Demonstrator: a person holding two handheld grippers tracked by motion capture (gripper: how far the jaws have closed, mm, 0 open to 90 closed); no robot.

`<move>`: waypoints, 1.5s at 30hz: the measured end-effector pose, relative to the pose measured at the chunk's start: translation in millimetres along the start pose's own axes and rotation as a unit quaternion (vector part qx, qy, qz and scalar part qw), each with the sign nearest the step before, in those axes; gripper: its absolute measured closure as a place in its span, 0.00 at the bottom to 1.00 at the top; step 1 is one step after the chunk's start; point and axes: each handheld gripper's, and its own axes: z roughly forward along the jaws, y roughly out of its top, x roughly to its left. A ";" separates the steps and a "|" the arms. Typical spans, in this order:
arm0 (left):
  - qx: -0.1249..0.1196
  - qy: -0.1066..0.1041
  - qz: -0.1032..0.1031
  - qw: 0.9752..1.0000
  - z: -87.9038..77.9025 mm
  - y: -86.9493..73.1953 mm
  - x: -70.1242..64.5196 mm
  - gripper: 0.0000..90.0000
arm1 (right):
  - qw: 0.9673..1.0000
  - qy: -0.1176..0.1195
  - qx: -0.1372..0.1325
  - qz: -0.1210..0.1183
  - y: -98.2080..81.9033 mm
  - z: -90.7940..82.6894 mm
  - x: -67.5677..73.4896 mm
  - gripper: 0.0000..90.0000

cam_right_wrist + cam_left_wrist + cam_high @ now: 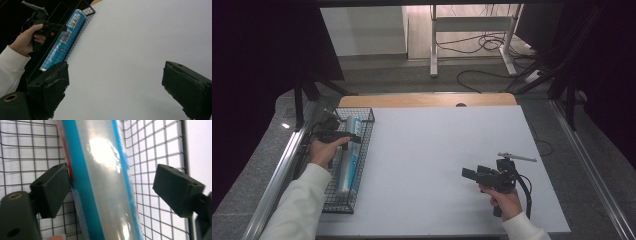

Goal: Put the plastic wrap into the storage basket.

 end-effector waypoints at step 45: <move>-0.142 -0.108 0.268 0.947 -43.4 -163.6 -122.4 0.18 | 0.986 -0.047 0.010 -0.158 -10.6 -21.0 -9.9 0.10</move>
